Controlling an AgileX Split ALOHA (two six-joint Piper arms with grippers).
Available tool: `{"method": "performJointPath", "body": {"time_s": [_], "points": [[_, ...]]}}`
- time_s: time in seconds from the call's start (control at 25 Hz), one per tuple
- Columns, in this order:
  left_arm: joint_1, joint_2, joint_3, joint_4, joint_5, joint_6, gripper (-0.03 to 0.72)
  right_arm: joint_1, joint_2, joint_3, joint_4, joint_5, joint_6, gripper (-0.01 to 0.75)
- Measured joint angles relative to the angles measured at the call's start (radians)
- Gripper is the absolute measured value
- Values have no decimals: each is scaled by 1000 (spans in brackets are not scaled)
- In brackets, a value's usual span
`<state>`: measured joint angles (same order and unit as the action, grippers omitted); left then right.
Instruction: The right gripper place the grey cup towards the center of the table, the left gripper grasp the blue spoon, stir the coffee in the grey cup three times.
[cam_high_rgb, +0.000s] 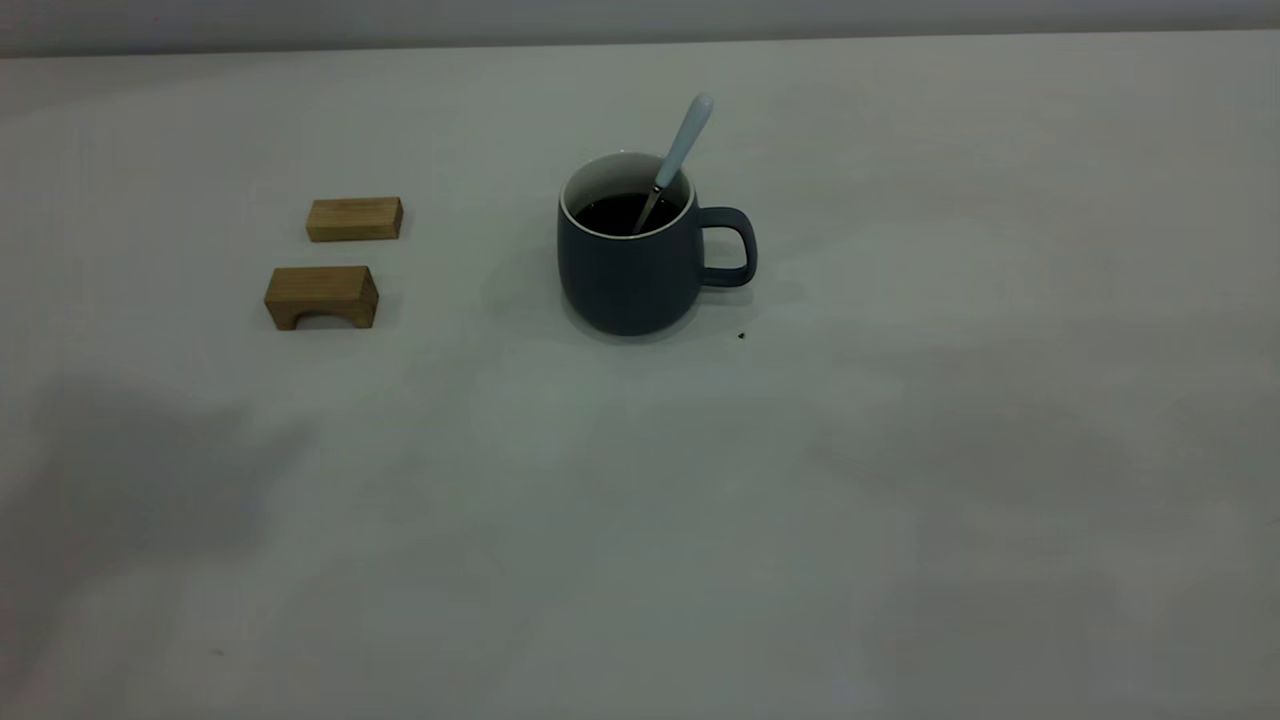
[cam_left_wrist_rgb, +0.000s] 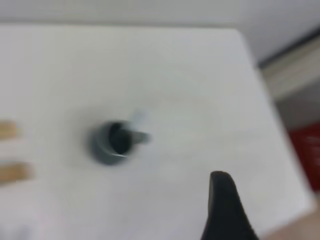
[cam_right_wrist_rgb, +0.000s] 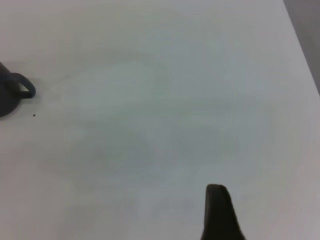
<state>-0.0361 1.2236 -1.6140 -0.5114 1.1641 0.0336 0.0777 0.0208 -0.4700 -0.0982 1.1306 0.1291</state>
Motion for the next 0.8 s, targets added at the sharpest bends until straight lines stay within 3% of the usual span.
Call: {"method": "performJointPath", "body": {"time_s": [0.28,0.4,0.52,0.8], "points": [[0,-212,8,316,4,-34,519,0,0,0,0,0,0,529],[0,-349,83,408,4,-34,519,0,0,0,0,0,0,529],[0,-519,226,460,4,-34,519,0,0,0,0,0,0,529],[42,-851,735,523,-2,-34,519,0,0,0,0,0,0,529]]}}
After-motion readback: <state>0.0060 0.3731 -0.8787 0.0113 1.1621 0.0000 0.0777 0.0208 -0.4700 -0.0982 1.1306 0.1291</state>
